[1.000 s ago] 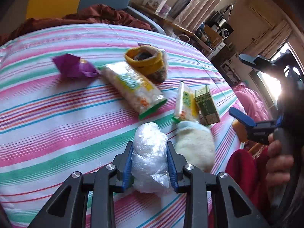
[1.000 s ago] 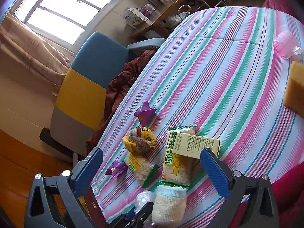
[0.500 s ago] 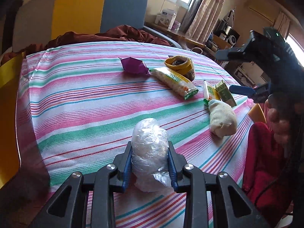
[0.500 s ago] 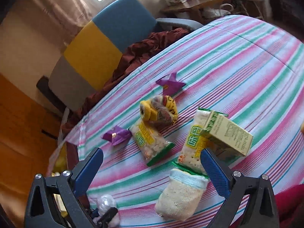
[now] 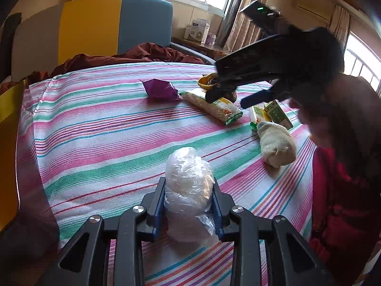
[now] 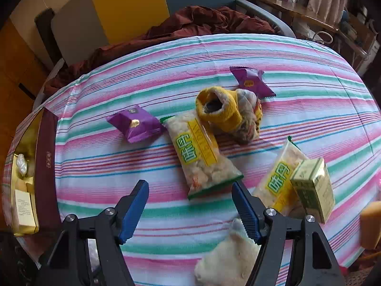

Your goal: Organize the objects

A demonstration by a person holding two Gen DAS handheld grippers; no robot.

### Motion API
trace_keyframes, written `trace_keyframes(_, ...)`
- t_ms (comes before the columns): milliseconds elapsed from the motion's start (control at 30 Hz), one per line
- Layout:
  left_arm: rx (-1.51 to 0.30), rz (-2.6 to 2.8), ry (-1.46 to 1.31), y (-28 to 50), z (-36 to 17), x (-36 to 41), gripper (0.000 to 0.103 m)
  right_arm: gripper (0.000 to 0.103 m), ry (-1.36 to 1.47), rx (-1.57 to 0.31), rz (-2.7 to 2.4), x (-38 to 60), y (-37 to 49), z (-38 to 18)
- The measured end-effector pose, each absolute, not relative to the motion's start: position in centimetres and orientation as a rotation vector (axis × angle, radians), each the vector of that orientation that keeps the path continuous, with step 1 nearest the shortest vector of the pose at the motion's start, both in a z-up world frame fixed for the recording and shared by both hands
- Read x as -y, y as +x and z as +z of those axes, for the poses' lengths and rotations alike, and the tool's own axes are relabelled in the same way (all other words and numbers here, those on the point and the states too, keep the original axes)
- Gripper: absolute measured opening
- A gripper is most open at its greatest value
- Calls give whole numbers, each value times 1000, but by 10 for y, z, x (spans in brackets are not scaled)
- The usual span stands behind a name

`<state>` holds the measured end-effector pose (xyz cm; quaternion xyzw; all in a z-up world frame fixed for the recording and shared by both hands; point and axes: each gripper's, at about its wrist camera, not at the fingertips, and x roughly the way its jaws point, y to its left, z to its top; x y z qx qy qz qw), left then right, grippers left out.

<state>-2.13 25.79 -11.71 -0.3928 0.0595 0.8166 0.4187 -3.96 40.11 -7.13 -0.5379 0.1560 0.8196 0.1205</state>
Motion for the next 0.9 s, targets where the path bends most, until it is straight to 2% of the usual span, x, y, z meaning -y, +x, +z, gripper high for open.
trace_keyframes(167,-131,2039,-990,-23,-118,-256,35,72,-1602,-384,2352,-411,-69,-99)
trace_keyframes(267,-128,2035,-990,-23,-119,-256,35,64,-1554,-316,2394,-411,-67,-106)
trace_keyframes(333,-139,2038,-987,-22,-119,-255,36,61,-1555,-358,2409,-416,-67,-107)
trace_keyframes(400,-148,2041,-984,-20,-118,-256,36,69,-1561,-405,2427,-420,-65,-108)
trace_keyframes(467,-145,2039,-985,-20,-119,-255,36,77,-1583,-373,2442,-417,-67,-111)
trace_keyframes(900,-146,2038,-982,-20,-118,-253,36,76,-1586,-271,2443,-423,-58,-108)
